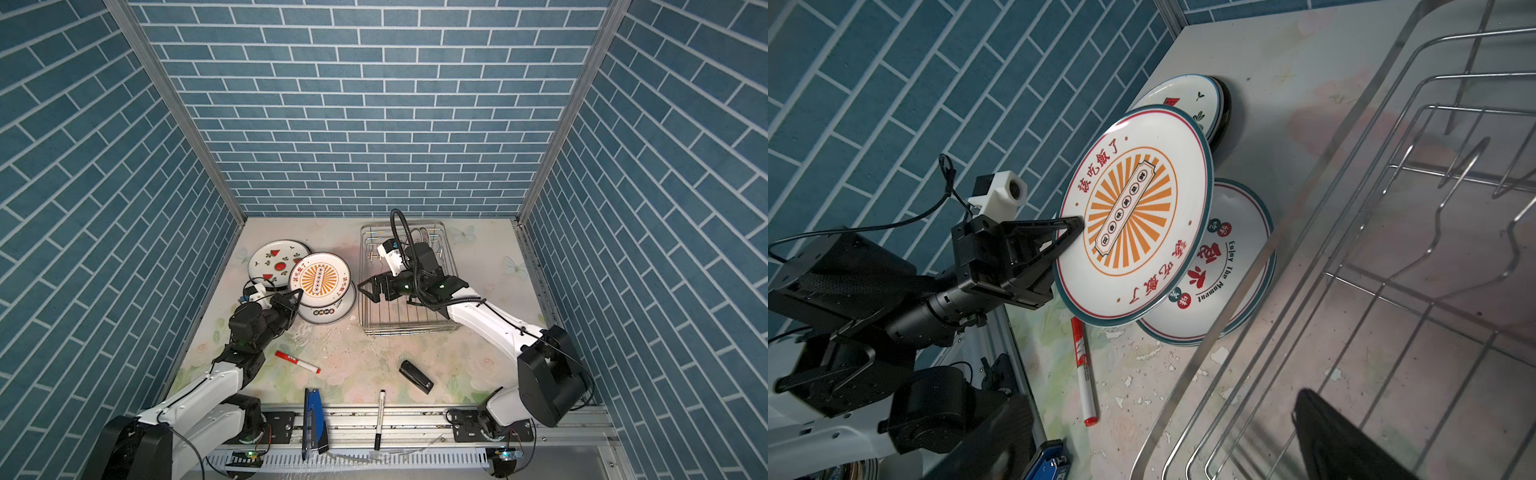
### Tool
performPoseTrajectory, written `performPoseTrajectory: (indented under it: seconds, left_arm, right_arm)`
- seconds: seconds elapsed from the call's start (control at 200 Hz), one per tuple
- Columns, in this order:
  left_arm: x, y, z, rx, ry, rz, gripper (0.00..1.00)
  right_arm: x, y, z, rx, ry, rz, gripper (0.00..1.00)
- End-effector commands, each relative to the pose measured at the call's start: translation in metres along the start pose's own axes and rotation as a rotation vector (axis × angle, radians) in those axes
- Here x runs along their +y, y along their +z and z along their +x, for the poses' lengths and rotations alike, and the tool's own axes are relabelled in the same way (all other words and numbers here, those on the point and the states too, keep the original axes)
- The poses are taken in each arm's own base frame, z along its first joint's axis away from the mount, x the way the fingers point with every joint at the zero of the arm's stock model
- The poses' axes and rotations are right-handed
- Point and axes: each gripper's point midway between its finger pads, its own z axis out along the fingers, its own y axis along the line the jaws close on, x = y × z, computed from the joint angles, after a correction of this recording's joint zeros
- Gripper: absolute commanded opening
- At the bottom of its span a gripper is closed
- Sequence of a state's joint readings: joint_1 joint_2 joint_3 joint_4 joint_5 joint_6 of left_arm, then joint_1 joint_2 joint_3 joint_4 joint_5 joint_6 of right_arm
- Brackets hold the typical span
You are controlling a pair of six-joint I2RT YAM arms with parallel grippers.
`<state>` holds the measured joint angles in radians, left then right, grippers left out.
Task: Unload the plates from the dish rack
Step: 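Lower the sunburst plate flat onto the red-lettered plates while right withdraws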
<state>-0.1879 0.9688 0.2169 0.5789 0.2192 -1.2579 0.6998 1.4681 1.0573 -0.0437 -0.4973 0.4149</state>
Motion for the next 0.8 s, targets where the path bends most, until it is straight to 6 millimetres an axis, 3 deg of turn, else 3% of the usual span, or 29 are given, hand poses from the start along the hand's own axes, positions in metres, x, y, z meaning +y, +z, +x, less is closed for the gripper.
performPoseTrajectory:
  seconds: [0.0, 0.37, 0.605, 0.79]
  left_arm:
    - [-0.001, 0.0, -0.007, -0.016, -0.005, 0.015, 0.0]
    - [0.029, 0.012, 0.001, 0.024, -0.016, -0.064, 0.0]
    - [0.047, 0.014, 0.003, 0.035, 0.008, -0.15, 0.0]
    - [0.057, 0.013, 0.003, 0.032, 0.006, -0.18, 0.0]
  right_arm:
    - [0.012, 0.004, -0.019, -0.032, -0.069, -0.004, 0.99]
    - [0.021, 0.034, -0.021, 0.01, -0.091, -0.021, 0.99]
    - [0.038, 0.048, -0.018, 0.053, -0.175, -0.076, 0.99]
    - [0.032, 0.059, -0.017, 0.08, -0.175, -0.042, 0.99]
